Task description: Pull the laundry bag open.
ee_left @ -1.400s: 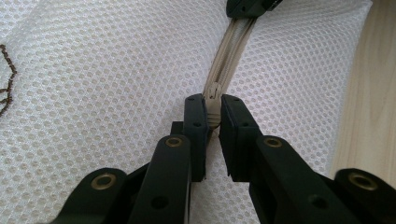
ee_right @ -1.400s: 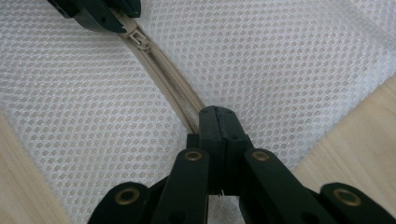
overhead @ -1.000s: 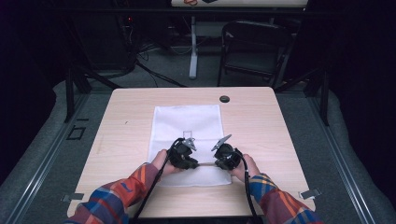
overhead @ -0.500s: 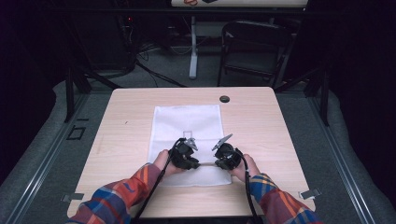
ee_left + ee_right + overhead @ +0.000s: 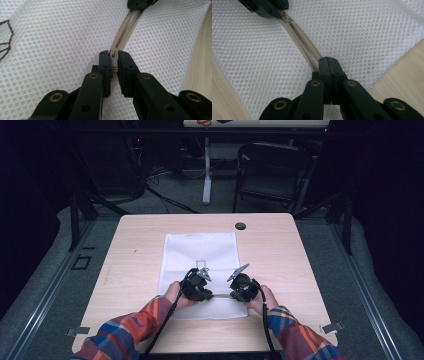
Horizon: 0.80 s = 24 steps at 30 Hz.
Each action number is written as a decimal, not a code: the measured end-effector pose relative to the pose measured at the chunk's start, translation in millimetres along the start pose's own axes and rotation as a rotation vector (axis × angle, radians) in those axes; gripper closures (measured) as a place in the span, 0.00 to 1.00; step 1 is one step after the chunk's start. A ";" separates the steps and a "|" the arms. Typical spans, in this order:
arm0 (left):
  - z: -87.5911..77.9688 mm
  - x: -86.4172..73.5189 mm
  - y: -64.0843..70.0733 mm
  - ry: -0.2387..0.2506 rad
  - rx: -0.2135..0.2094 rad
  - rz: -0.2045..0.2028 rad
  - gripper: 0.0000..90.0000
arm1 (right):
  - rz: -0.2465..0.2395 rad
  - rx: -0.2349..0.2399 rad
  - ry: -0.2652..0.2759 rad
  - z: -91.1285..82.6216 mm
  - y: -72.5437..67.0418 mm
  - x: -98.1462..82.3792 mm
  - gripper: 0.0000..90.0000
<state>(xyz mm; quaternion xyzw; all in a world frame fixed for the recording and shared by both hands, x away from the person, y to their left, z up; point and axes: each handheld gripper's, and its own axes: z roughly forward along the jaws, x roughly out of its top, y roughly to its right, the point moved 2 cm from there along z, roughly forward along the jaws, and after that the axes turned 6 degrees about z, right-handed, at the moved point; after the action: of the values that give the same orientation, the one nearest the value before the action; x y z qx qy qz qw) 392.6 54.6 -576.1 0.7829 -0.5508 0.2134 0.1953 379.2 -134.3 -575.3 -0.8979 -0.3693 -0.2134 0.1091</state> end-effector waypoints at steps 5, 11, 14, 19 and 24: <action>-4.0 -5.4 -2.2 -0.002 -0.003 -0.013 0.91 | -0.004 -0.001 0.001 0.3 -1.0 0.4 1.00; -8.4 -10.3 -3.9 -0.001 0.000 -0.026 0.91 | -0.013 -0.008 -0.007 -0.1 -0.6 0.6 1.00; -10.0 -12.6 -4.6 0.000 -0.002 -0.034 0.91 | -0.012 -0.009 -0.007 -0.2 -0.7 0.4 1.00; -13.2 -16.0 -6.0 -0.004 -0.003 -0.042 0.91 | -0.011 -0.008 -0.008 -0.1 -0.5 0.6 1.00; -16.8 -20.8 -7.9 -0.008 -0.003 -0.054 0.91 | -0.012 -0.008 -0.009 -0.1 -0.7 0.7 1.00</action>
<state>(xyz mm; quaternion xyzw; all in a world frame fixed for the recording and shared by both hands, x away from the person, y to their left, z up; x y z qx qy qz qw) 391.8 82.3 -574.1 0.7980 -0.5306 0.2041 0.1998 379.1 -133.4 -574.8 -0.8970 -0.3744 -0.2116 0.1023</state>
